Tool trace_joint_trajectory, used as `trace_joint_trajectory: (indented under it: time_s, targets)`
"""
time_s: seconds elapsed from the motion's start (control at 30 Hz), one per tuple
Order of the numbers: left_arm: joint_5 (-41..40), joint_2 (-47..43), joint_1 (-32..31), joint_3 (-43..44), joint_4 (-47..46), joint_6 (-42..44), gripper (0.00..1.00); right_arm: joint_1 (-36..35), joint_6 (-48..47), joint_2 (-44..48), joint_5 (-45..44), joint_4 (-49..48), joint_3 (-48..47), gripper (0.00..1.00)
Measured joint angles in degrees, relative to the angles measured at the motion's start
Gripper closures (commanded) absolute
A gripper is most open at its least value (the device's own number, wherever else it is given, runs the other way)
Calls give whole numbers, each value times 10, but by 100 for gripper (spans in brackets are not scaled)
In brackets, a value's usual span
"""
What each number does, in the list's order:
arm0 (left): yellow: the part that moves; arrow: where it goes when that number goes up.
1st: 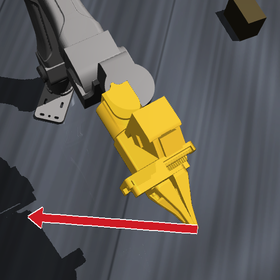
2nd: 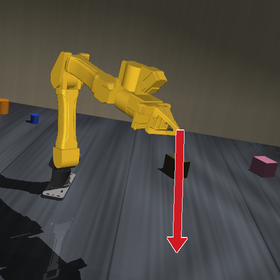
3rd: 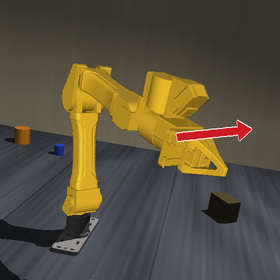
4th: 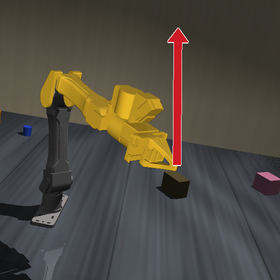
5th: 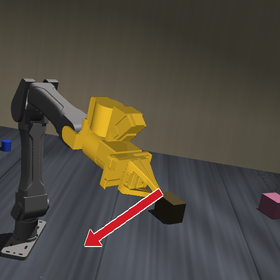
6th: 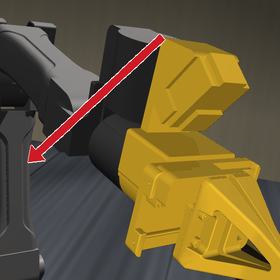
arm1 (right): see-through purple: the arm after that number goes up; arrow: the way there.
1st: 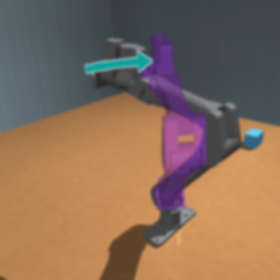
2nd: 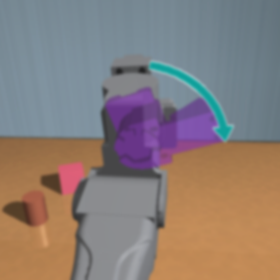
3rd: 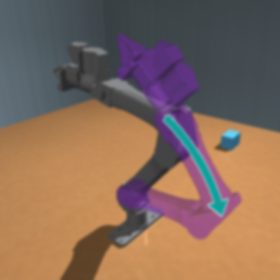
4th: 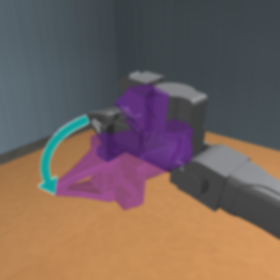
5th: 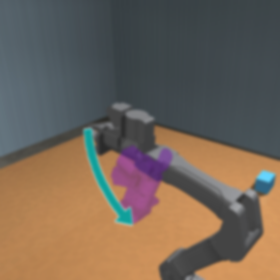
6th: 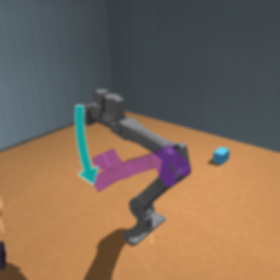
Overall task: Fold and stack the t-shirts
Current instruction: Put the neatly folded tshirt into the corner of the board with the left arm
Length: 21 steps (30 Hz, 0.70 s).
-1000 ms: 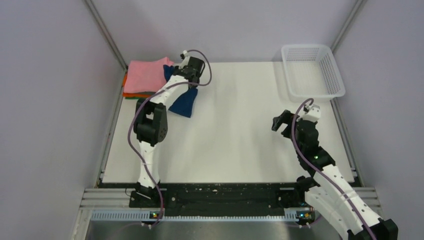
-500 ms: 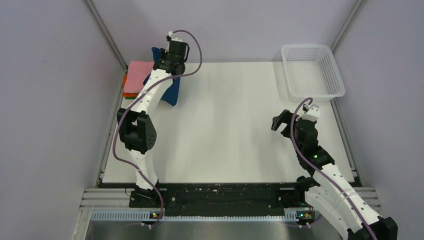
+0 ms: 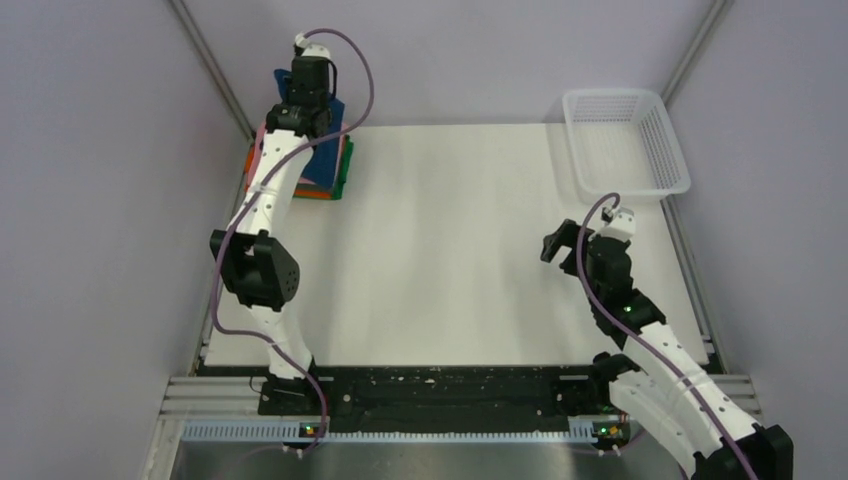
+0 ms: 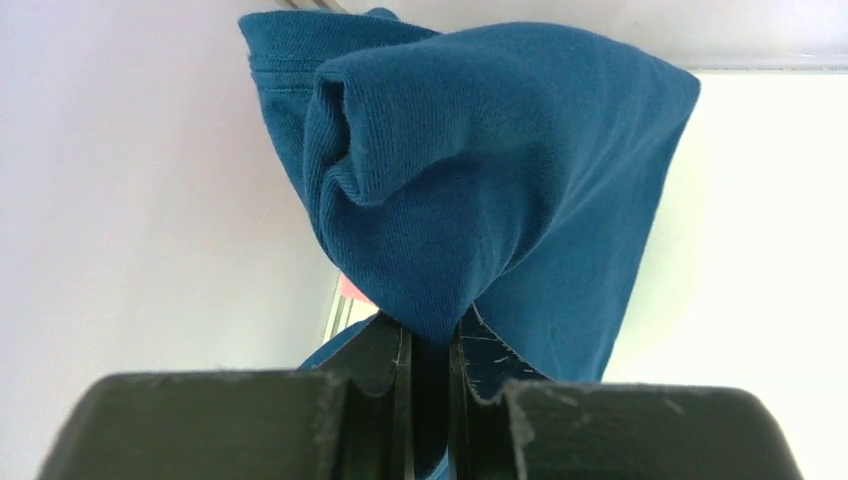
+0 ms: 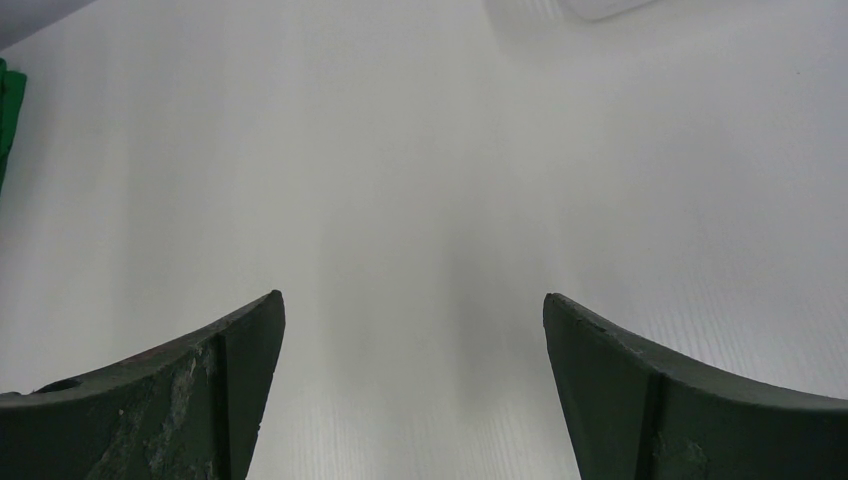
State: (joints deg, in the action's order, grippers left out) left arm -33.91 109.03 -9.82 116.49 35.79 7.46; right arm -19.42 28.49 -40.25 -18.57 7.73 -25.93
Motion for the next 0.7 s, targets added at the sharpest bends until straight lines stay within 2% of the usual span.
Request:
trace_joint_trajectory:
  time_s: [0.33, 0.5, 0.7]
  targets:
    - [100, 66, 49, 29, 3, 7, 100, 0, 0, -35, 0, -4, 0, 1]
    - [126, 131, 76, 76, 7, 10, 100, 0, -2, -42, -3, -5, 0, 1]
    - [153, 158, 110, 84, 6, 10, 100, 0, -4, -50, -5, -9, 0, 1]
